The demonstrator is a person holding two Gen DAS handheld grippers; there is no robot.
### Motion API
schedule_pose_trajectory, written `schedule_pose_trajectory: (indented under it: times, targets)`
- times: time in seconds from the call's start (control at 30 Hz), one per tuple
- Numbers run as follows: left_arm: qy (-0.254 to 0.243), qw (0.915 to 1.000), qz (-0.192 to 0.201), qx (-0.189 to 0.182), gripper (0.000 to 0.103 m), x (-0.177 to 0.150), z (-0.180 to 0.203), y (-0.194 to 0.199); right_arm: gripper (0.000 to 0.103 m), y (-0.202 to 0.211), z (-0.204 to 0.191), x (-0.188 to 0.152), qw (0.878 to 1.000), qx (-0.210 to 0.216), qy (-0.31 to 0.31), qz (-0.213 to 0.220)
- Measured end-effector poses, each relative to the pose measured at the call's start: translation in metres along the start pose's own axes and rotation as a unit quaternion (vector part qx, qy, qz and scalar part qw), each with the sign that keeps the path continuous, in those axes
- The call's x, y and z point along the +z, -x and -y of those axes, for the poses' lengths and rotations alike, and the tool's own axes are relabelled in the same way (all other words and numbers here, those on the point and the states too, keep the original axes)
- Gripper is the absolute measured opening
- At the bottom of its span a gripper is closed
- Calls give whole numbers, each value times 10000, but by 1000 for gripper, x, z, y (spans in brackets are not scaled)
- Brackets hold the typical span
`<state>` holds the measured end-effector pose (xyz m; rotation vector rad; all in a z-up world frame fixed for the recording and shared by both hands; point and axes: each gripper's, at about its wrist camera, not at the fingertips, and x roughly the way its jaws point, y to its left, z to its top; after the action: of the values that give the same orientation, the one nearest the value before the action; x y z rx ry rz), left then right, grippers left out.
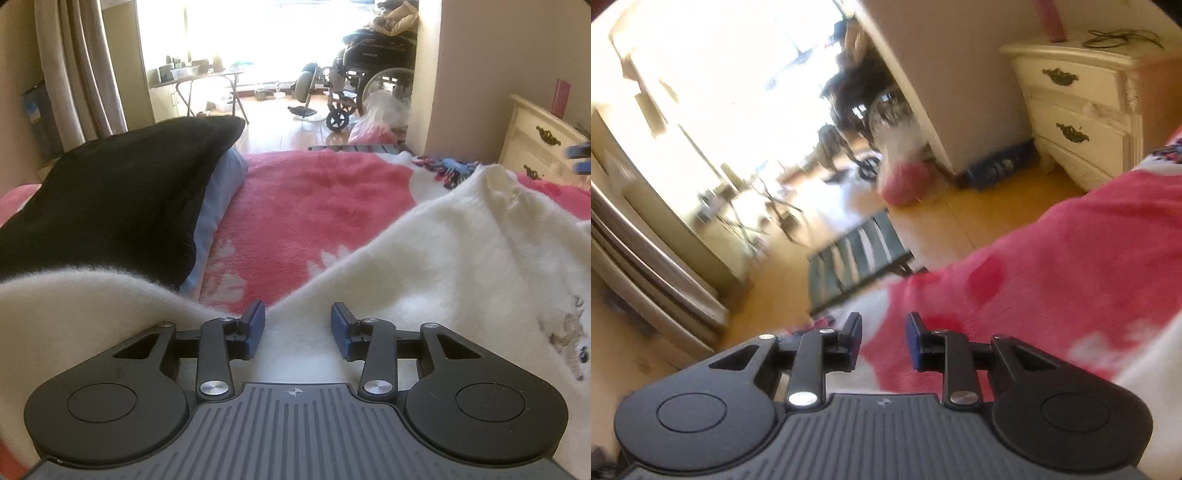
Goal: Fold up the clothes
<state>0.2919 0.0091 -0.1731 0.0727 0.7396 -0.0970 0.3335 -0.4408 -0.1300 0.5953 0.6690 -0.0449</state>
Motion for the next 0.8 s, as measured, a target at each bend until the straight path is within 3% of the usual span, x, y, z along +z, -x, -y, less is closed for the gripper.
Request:
schedule_pose_trajectory:
  times: [0.1, 0.17, 0.27, 0.33, 0.5, 0.63, 0.7, 0.8]
  targets:
    - [-50, 9996, 272, 19, 51, 4, 5, 21, 31, 66, 45, 6, 9997, -117, -210, 38]
    - [-88, 9992, 382, -64, 51, 7, 12, 32, 38, 109, 77, 8, 9989, -263, -385, 80]
    - [-97, 9983, 431, -370, 52, 14, 31, 42, 50, 157, 131, 8, 9926, -690, -971, 247]
    - [-199, 9972, 370, -615, 52, 18, 50, 43, 50, 179, 168, 11, 9837, -853, -1544, 336]
    - [-384, 9935, 129, -1067, 52, 17, 110, 40, 54, 198, 242, 6, 9533, -1108, -2804, 175]
    - [-530, 9906, -207, -1245, 52, 5, 147, 35, 54, 213, 272, -14, 9309, -1371, -3385, 3]
    - [-648, 9884, -323, -1333, 52, -2, 160, 36, 54, 217, 279, -25, 9269, -1536, -3419, -190]
    - [-877, 9856, -482, -1361, 52, -12, 173, 36, 53, 211, 274, -33, 9414, -1759, -2852, -382]
